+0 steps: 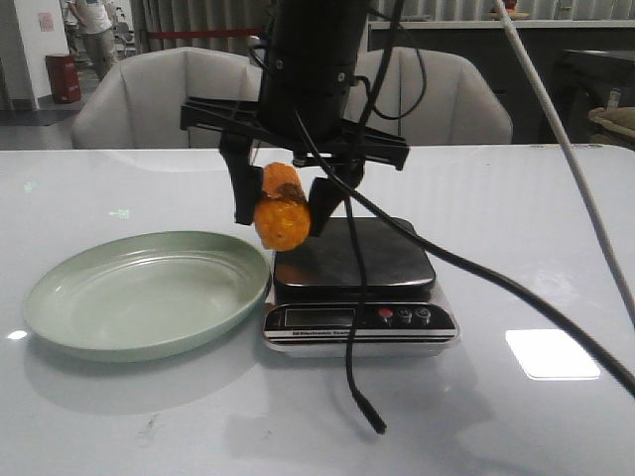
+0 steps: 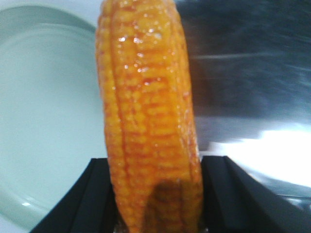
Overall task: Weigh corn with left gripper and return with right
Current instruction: 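Lift the corn with the right gripper and carry it to the plate, then release the corn onto the plate and raise the right gripper away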
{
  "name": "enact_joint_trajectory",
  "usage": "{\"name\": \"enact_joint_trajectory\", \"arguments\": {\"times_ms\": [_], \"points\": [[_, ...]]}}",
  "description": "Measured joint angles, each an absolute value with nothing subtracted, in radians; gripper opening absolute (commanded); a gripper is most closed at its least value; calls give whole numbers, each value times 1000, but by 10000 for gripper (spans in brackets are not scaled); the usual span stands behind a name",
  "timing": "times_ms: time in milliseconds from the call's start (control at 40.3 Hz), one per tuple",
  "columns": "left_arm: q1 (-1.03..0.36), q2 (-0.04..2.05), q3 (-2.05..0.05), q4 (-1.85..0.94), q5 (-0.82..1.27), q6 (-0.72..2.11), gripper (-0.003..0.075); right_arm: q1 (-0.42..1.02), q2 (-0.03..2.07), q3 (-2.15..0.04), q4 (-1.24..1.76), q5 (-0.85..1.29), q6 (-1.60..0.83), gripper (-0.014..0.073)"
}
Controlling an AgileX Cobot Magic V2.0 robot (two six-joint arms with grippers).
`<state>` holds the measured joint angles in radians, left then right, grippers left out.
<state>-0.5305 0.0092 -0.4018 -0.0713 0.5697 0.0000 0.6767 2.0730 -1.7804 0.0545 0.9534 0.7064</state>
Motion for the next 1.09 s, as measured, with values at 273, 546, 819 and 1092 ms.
{"name": "enact_joint_trajectory", "arguments": {"times_ms": [273, 546, 819, 1092], "points": [[-530, 9, -402, -71, 570, 0, 130, 816, 2110, -1791, 86, 750, 684, 276], [-530, 9, -402, -71, 570, 0, 130, 842, 2200, -1793, 104, 676, 681, 539], [-530, 9, -402, -71, 570, 0, 130, 836, 2204, -1793, 104, 671, 681, 598], [-530, 9, -402, -71, 570, 0, 130, 778, 2102, -1793, 104, 804, 551, 597]]}}
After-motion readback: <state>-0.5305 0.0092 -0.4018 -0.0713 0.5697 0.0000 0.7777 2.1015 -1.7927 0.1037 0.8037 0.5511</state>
